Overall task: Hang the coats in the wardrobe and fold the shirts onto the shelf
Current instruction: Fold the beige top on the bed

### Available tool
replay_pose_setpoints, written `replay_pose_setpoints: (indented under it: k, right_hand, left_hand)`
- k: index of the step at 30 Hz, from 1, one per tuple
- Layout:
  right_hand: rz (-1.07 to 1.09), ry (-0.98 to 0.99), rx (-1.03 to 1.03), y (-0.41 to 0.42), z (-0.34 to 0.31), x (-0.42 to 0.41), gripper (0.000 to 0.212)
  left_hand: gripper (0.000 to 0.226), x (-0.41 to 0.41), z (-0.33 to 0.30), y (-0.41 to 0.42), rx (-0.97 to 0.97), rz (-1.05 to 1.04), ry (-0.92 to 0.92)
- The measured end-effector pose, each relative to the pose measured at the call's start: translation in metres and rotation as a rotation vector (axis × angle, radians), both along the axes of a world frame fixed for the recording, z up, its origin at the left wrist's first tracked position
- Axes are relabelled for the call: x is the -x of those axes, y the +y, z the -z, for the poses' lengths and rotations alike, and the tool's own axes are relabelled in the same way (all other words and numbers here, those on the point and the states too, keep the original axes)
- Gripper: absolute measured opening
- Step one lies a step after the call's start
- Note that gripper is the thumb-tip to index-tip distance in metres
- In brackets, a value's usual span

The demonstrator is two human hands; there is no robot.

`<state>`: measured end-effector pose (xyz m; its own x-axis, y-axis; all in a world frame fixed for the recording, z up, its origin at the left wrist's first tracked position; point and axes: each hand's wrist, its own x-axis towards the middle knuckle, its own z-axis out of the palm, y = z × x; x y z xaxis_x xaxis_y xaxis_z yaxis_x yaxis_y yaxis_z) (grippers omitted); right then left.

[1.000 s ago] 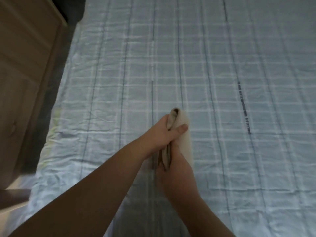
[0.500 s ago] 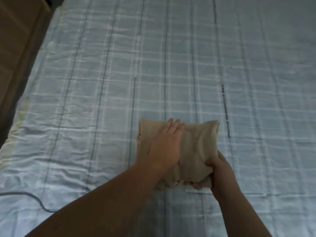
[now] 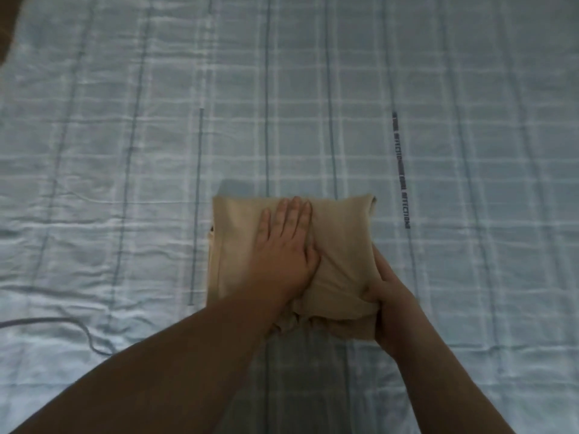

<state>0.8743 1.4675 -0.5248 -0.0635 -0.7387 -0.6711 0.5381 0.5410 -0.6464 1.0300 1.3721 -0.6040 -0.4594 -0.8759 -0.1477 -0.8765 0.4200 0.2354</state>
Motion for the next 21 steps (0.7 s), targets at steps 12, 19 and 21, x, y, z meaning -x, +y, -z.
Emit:
replay_pose_setpoints:
  k: [12, 19, 21]
  right_hand:
    - [-0.149, 0.355, 0.101, -0.021, -0.048, -0.047, 0.084]
    - [-0.419, 0.699, 0.05, -0.039, -0.067, -0.13, 0.088]
    - [-0.511, 0.723, 0.041, -0.043, -0.07, -0.15, 0.094]
  left_hand:
    - [0.065, -0.043, -0.038, -0.016, -0.071, 0.092, 0.216]
    - [0.071, -0.118, -0.063, -0.022, -0.103, 0.064, 0.296]
    - [0.07, -0.132, -0.07, -0.025, -0.137, 0.021, 0.378]
